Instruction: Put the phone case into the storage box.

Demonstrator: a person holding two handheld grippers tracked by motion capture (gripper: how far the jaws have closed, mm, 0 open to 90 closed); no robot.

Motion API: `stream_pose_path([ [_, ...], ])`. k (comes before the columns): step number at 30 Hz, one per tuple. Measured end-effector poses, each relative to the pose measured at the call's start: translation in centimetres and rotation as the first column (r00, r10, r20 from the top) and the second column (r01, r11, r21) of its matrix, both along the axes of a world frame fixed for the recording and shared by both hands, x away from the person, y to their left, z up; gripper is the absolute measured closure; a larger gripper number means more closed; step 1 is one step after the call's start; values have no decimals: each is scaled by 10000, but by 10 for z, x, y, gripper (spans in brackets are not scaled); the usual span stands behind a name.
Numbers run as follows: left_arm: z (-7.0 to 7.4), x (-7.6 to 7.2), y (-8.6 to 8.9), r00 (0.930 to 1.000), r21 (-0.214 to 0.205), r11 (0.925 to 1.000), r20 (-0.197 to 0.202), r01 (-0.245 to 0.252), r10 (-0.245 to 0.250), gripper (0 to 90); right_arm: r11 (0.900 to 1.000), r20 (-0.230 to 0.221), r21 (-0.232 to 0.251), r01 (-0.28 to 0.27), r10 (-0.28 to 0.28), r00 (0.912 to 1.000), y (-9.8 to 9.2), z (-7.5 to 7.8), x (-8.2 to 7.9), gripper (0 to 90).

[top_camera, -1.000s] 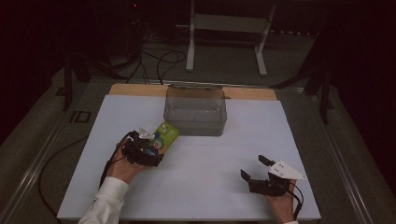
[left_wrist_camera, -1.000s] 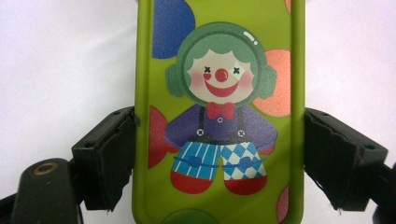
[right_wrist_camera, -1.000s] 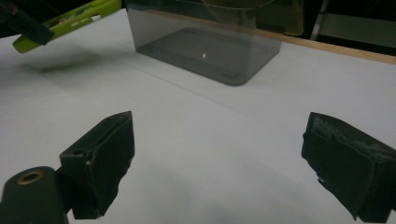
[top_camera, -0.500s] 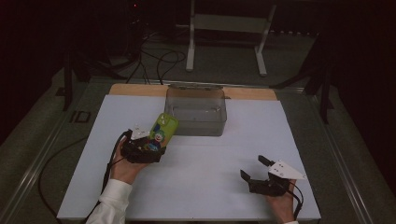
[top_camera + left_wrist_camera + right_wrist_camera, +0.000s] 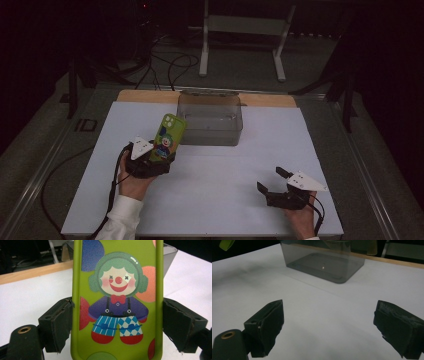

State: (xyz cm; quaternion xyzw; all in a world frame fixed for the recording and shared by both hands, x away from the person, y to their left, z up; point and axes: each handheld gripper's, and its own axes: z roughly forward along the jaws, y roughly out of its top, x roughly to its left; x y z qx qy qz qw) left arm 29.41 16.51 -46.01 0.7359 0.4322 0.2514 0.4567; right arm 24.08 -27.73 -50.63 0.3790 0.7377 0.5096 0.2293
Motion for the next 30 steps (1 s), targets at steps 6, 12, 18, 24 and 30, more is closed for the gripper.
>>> stream_pose_path([
  [6, 0, -2, 1, 9993, -149, 9994, 159, -328, 330, 159, 9997, -172, 191, 143, -140, 9998, -4, 1, 2, 94],
  [12, -1, -4, 0, 9989, -255, 9993, 357, -282, 291, 159, 9975, -461, 665, 245, -215, 9987, -7, 3, 3, 94],
  [18, 1, -10, -4, 9966, -433, 9988, 769, -249, 282, 159, 9978, -673, 654, 114, -69, 9977, -3, 13, 9, 93],
  [24, 4, -12, -6, 9947, -587, 9975, 931, -394, 448, 159, 9964, -711, 836, -104, 164, 9973, 5, 25, 17, 93],
  [30, 5, -13, -9, 9921, -564, 9971, 1110, -520, 580, 159, 9959, -675, 853, -293, 351, 9971, 19, 35, 25, 94],
])
